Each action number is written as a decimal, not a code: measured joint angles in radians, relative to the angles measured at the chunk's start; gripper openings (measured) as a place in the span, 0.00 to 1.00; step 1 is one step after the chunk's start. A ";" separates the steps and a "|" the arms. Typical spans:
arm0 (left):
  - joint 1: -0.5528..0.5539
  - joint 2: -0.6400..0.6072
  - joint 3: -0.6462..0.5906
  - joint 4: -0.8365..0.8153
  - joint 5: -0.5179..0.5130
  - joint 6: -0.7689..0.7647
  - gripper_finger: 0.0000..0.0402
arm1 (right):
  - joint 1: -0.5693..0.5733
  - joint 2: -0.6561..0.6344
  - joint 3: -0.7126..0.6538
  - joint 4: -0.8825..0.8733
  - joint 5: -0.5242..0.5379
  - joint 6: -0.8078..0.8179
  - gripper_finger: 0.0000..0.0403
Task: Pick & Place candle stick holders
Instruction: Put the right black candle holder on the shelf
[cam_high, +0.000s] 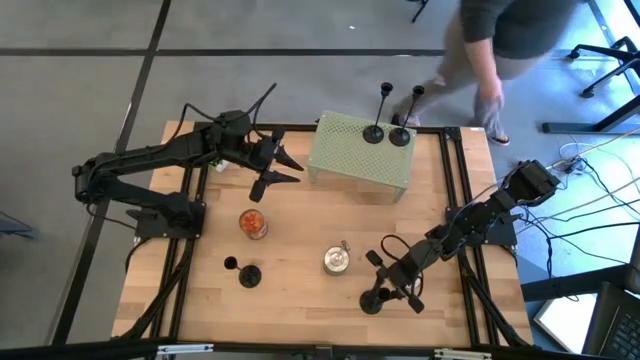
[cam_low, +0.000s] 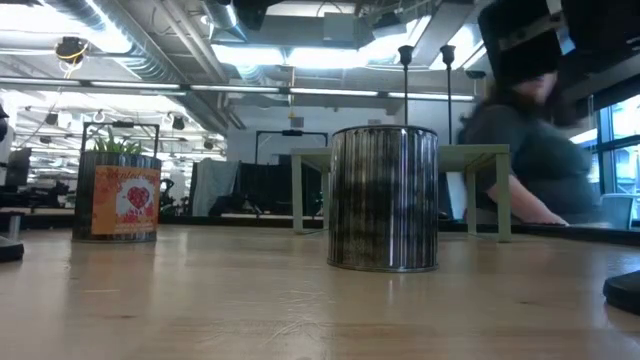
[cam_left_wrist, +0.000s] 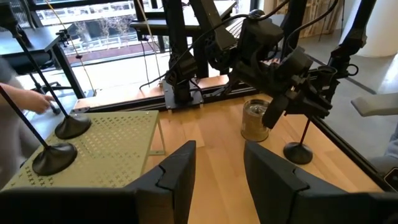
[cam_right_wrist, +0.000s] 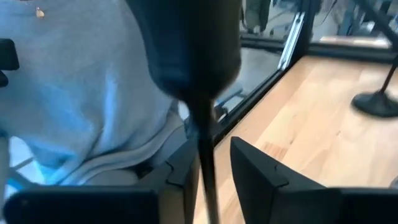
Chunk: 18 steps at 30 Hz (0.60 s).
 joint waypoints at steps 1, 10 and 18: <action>0.000 0.000 0.000 0.000 0.000 0.000 0.33 | 0.000 0.000 0.000 -0.004 -0.007 0.018 0.20; 0.000 0.000 0.000 0.000 0.000 0.000 0.33 | 0.000 -0.007 0.000 -0.034 -0.021 0.036 0.17; 0.000 0.000 0.000 0.000 0.000 0.000 0.33 | 0.000 -0.032 0.000 -0.074 -0.021 0.033 0.17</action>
